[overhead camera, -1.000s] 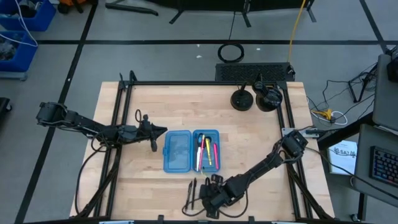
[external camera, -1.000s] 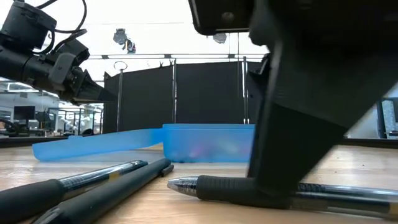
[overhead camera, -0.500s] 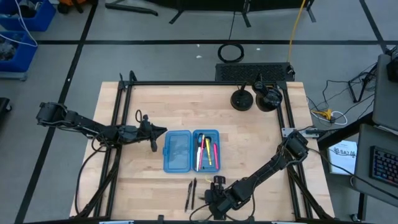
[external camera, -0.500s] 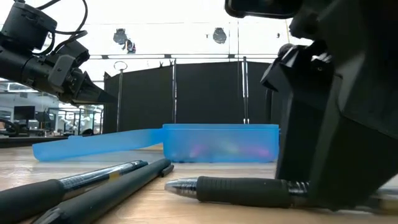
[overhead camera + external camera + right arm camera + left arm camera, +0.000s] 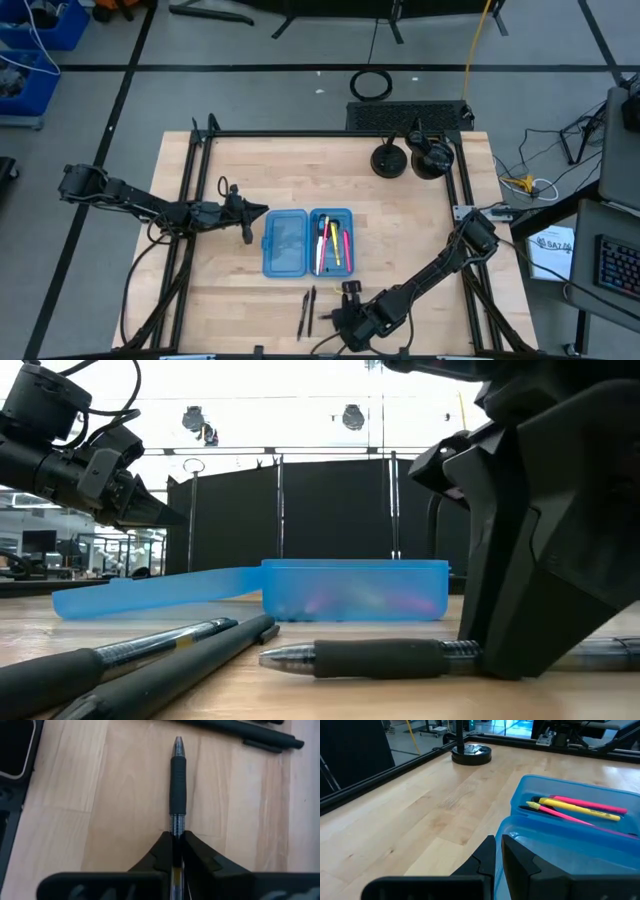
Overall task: Pick & place school supplies into a supply box
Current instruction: Put the right black pen into the blue supply box
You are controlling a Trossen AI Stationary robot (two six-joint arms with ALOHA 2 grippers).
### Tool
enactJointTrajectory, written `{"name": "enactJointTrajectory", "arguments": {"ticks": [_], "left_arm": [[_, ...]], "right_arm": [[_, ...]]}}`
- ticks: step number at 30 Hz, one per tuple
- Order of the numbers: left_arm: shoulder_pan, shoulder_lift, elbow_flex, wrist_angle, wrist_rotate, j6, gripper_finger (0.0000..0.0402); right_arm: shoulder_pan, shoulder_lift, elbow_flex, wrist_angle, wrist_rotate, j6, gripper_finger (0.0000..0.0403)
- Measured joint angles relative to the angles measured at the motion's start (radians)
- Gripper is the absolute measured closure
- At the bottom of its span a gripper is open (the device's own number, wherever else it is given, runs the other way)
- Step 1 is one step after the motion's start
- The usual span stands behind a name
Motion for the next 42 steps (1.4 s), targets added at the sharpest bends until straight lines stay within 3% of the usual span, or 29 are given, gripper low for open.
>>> {"name": "enactJointTrajectory", "arguments": {"ticks": [11,16,30,36,42], "left_arm": [[0.0,0.0,0.0,0.0,0.0,-0.016,0.0371],[0.0,0.0,0.0,0.0,0.0,-0.034,0.0371],[0.0,0.0,0.0,-0.008,0.0,-0.044,0.0371],[0.0,0.0,0.0,-0.008,-0.001,-0.033,0.0371],[0.0,0.0,0.0,-0.008,-0.001,-0.032,0.0371]], "right_arm": [[0.007,-0.016,0.0,-0.011,-0.005,-0.074,0.0383],[-0.001,-0.087,0.0,-0.064,-0.065,-0.093,0.0384],[-0.042,-0.143,0.174,-0.373,-0.072,-0.171,0.0384],[-0.055,-0.145,0.278,-0.52,-0.061,-0.34,0.0384],[-0.086,-0.146,0.385,-0.748,-0.027,-0.666,0.0384]]}}
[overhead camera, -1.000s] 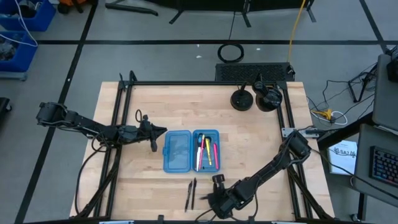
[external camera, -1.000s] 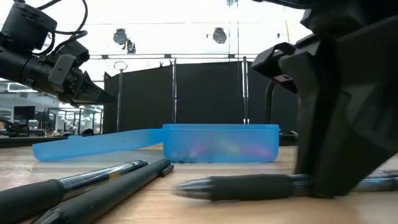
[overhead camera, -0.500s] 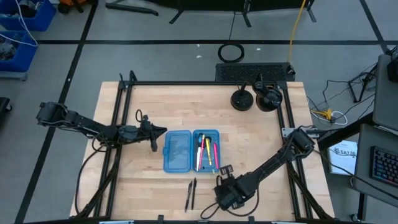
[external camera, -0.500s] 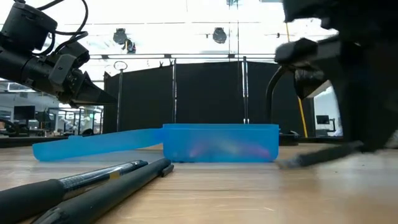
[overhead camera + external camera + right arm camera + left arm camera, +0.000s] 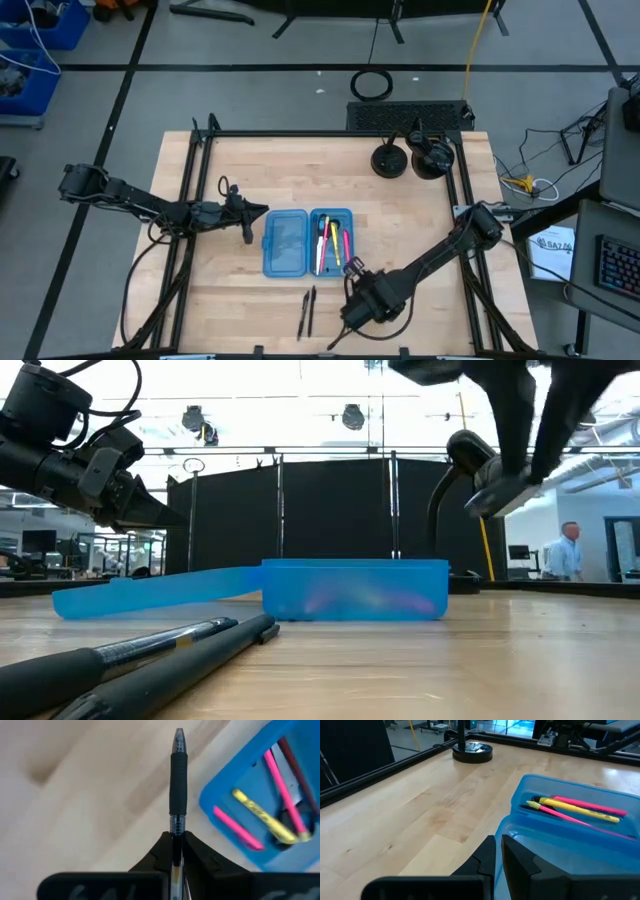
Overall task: Pick & place school supplies into a supply box
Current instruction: Put the right black pen into the blue supply box
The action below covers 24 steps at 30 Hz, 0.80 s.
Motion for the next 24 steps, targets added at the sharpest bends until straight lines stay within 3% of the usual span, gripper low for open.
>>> {"name": "enactJointTrajectory", "arguments": {"ticks": [6,14,19,24], "left_arm": [[0.0,0.0,0.0,-0.014,0.0,0.029,0.0371],[0.0,0.0,0.0,-0.065,-0.001,0.078,0.0371],[0.0,0.0,0.0,-0.099,-0.001,0.078,0.0371],[0.0,0.0,0.0,-0.104,-0.001,0.079,0.0371]], "right_arm": [[-0.079,-0.001,0.103,-0.112,0.094,-0.295,0.0384],[-0.205,-0.003,0.168,-0.02,0.126,-0.784,0.0384],[-0.279,0.004,0.168,0.088,0.035,-1.0,0.0384],[-0.351,0.009,0.103,0.151,-0.122,-1.09,0.0384]]}}
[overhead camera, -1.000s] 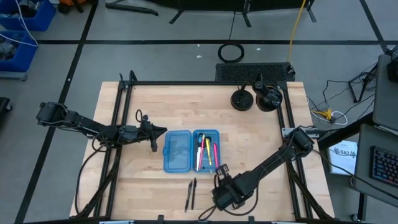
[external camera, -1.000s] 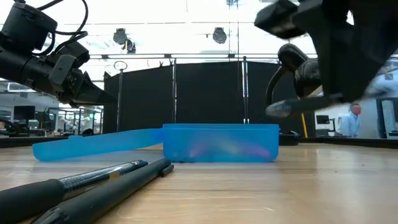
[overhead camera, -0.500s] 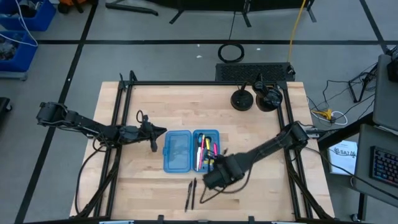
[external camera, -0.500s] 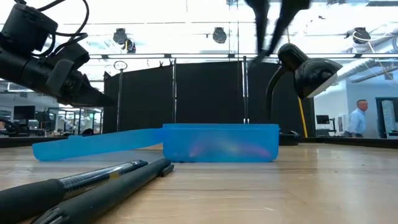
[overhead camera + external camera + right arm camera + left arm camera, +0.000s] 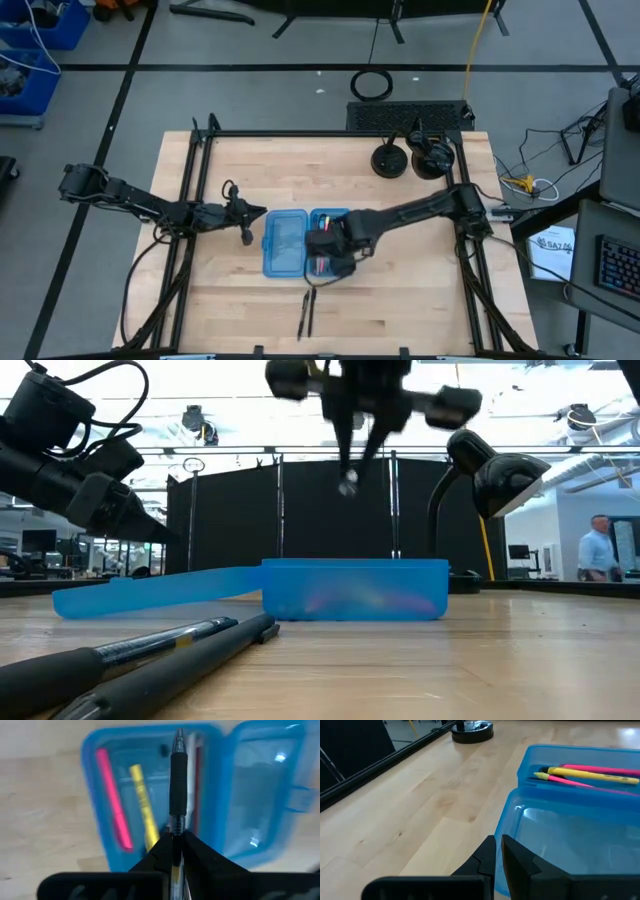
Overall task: Pick & place school supplies into a supply box
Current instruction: Put the right black pen into the blue supply box
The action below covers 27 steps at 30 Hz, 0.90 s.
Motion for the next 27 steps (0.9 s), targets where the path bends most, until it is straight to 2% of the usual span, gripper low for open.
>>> {"name": "enactJointTrajectory", "arguments": {"ticks": [9,27], "left_arm": [[0.0,0.0,0.0,-0.006,0.0,0.048,0.0371],[0.0,0.0,0.0,-0.015,0.0,0.05,0.0371]], "right_arm": [[-0.085,-0.001,-0.179,0.086,-0.089,-0.122,0.0384],[-0.147,-0.002,-0.393,0.284,-0.091,-0.219,0.0385]]}}
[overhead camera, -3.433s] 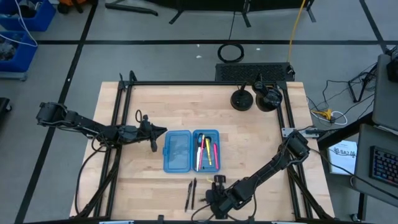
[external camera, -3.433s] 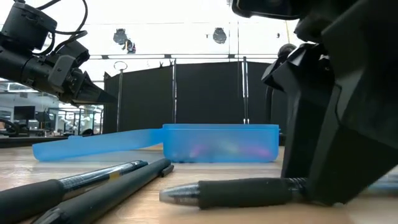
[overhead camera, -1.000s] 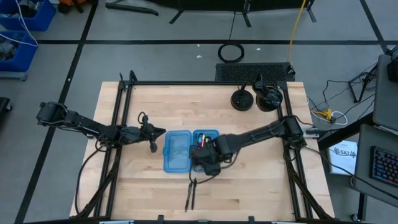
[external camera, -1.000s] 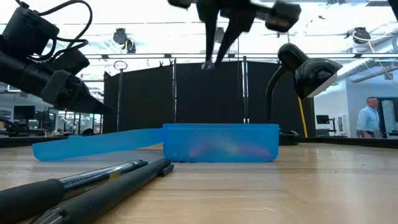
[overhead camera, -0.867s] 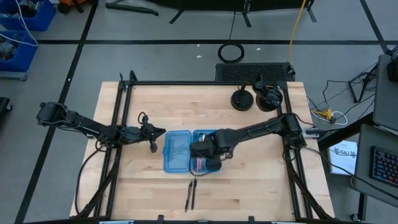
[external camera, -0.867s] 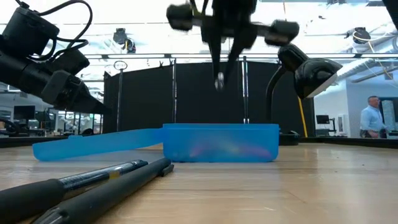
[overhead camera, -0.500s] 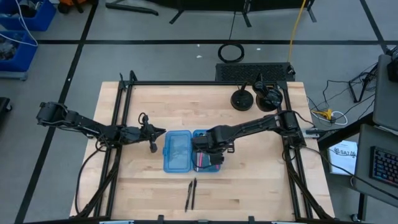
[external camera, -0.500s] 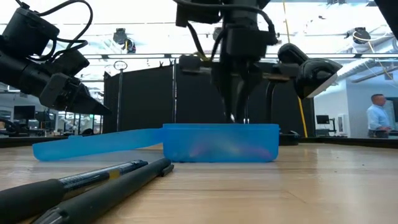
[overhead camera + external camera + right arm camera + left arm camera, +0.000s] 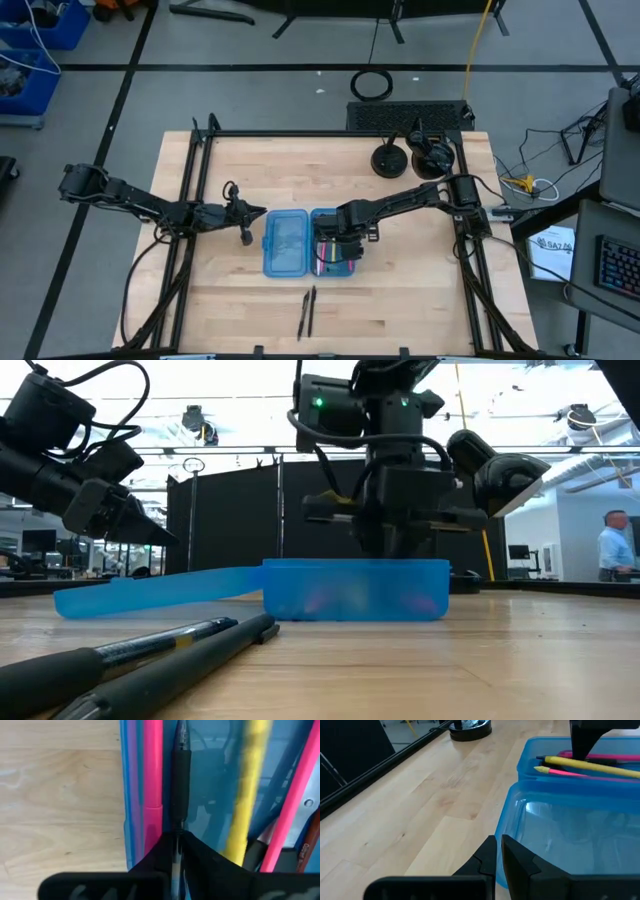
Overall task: Pick & place school supplies into a supply box
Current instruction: Put the right black pen into the blue supply box, then put the left black pen into the blue supply box
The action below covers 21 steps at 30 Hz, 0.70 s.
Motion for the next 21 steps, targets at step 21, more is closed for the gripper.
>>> {"name": "enactJointTrajectory", "arguments": {"ticks": [21], "left_arm": [[0.0,0.0,0.0,-0.001,0.002,-0.018,0.0371]], "right_arm": [[0.136,-0.299,-0.004,0.033,0.322,0.175,0.0302]]}}
